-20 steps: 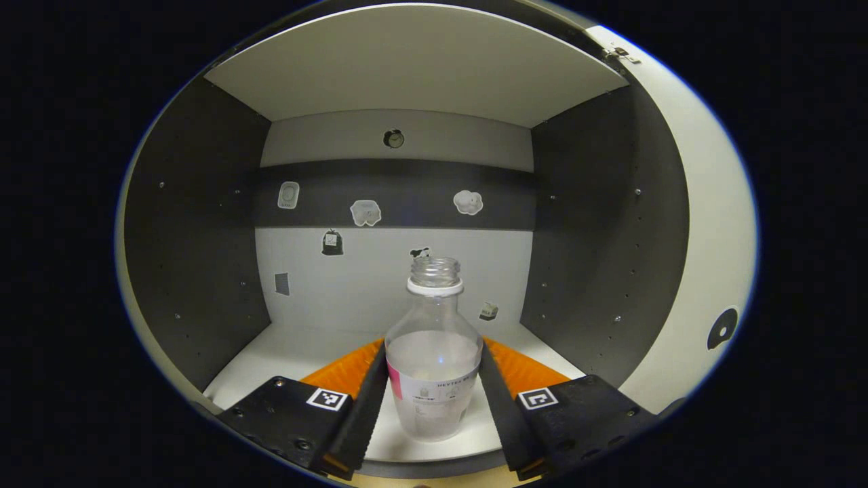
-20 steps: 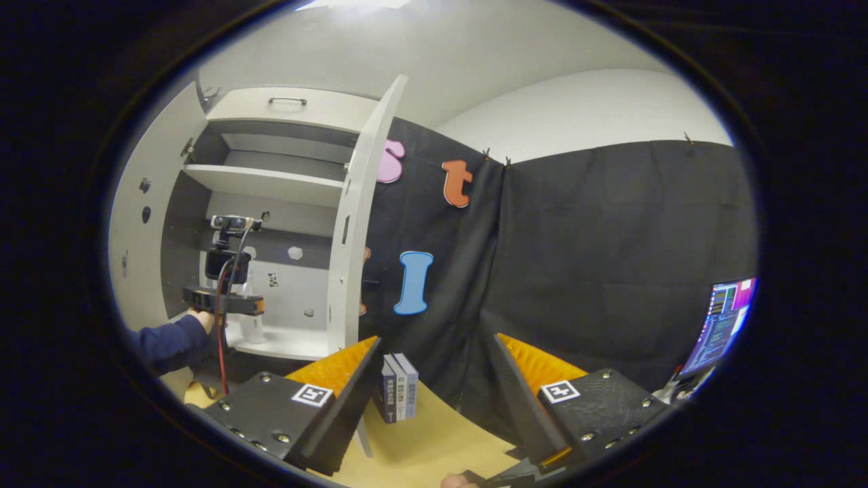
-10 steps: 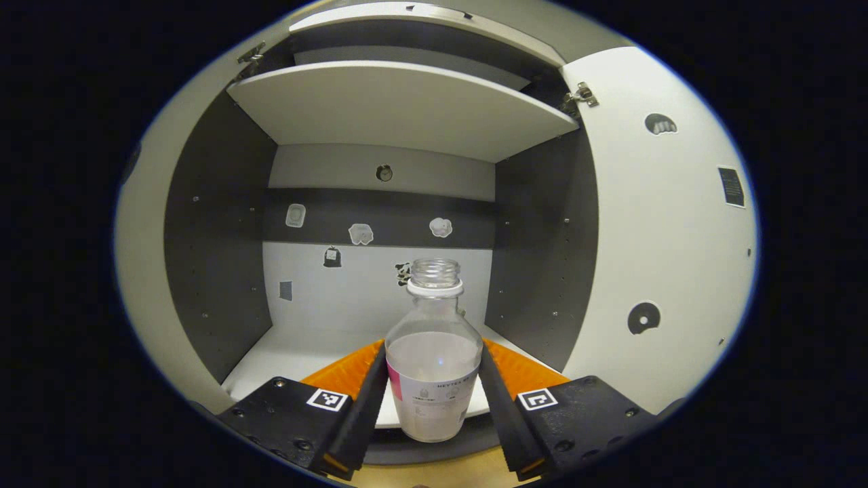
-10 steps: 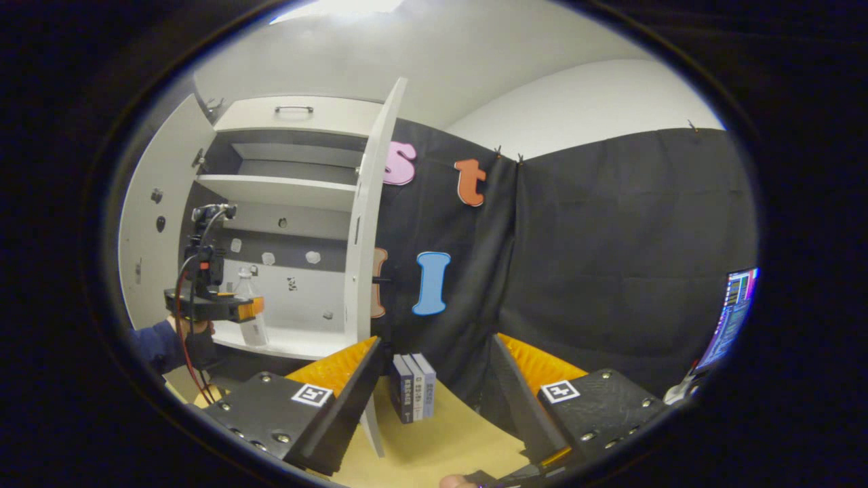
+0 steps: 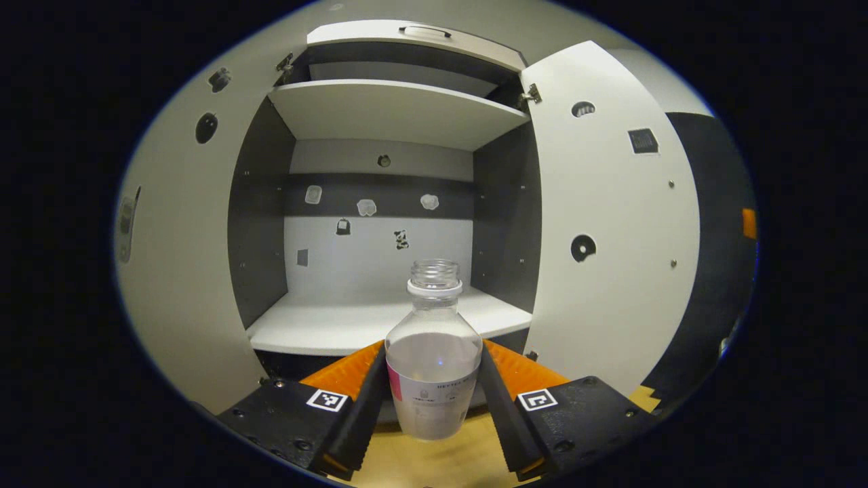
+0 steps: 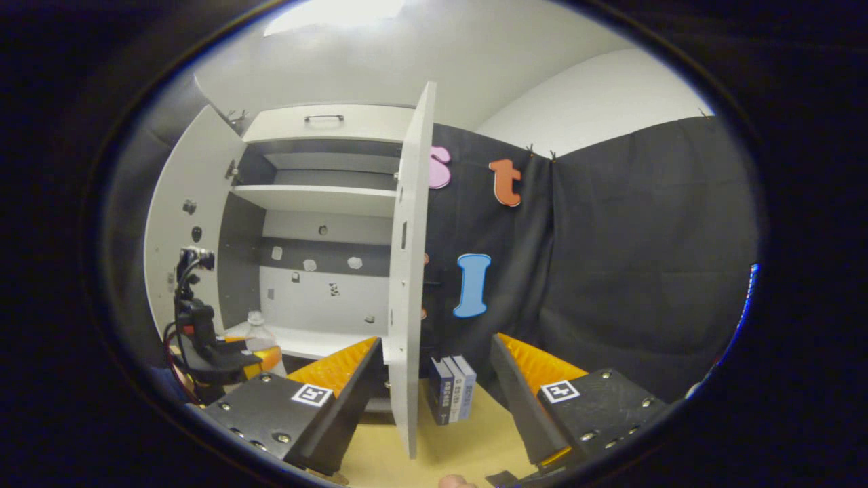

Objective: Grasp the bottle in the cabinet with the left hand and place it on the coaster, then close the right door with the right hand and the left door with the left hand.

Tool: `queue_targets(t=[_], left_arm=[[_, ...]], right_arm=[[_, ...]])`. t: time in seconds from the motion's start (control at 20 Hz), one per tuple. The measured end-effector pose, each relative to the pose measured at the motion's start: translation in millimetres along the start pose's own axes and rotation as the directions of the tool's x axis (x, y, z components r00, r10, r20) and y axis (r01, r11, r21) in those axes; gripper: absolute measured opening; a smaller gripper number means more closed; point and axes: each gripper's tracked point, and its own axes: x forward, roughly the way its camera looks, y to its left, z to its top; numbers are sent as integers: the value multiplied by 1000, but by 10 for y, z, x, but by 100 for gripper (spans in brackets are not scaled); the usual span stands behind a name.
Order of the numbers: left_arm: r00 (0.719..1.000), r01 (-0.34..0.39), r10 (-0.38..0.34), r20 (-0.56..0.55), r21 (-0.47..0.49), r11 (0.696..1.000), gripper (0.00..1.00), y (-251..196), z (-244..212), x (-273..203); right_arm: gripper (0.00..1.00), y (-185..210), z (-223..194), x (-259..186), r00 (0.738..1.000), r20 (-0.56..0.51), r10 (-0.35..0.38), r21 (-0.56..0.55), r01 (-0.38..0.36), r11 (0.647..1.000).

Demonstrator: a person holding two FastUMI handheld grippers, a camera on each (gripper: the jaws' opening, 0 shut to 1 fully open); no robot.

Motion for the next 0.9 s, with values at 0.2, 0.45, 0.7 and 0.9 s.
queue_targets(t=[0.2,0.45,0.7,0.9], left_arm=[[994,-3,0,-106,-26,1000,77,-45,-584,-214],[979,75,-88,-186,-76,994,77,-276,-1214,-435],[936,131,-146,-320,-69,989,77,-514,-1885,-710],[889,150,-194,-414,-137,979,78,-654,-2342,-931]], right_arm=[[94,43,-8,-69,1000,5,23,-3,-23,1000],[94,-113,-69,-108,1000,-3,-5,-15,5,1000],[96,-266,-96,-53,1000,-10,-27,-41,26,999],[96,-271,-97,-21,1000,-8,-17,-44,17,999]])
